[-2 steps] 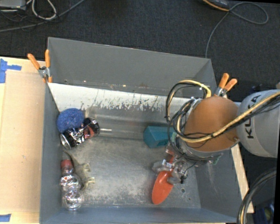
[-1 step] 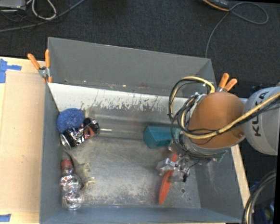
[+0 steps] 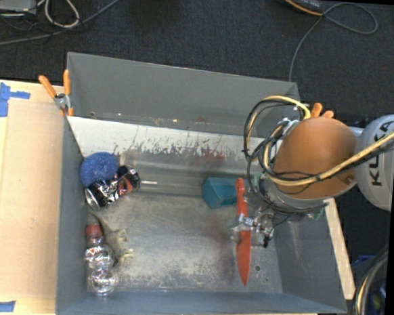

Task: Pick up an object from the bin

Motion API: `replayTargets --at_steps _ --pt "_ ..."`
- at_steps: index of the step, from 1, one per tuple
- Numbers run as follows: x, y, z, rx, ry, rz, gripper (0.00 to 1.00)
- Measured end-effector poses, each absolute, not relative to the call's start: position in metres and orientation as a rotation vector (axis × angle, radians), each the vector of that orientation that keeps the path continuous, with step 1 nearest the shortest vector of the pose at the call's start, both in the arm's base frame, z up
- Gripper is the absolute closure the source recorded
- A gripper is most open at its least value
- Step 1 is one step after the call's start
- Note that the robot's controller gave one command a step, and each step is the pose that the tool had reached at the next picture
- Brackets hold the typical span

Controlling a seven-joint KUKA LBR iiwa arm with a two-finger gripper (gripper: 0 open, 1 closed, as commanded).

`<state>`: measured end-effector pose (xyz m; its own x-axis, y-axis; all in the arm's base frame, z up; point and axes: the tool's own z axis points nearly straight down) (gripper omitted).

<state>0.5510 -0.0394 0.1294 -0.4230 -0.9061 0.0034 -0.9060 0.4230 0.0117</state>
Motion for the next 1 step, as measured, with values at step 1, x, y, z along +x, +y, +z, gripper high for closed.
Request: replayTargets --at_steps 1 --pt "0.5506 -0.0385 0.1726 1.678 -2.643 -0.017 1.00"
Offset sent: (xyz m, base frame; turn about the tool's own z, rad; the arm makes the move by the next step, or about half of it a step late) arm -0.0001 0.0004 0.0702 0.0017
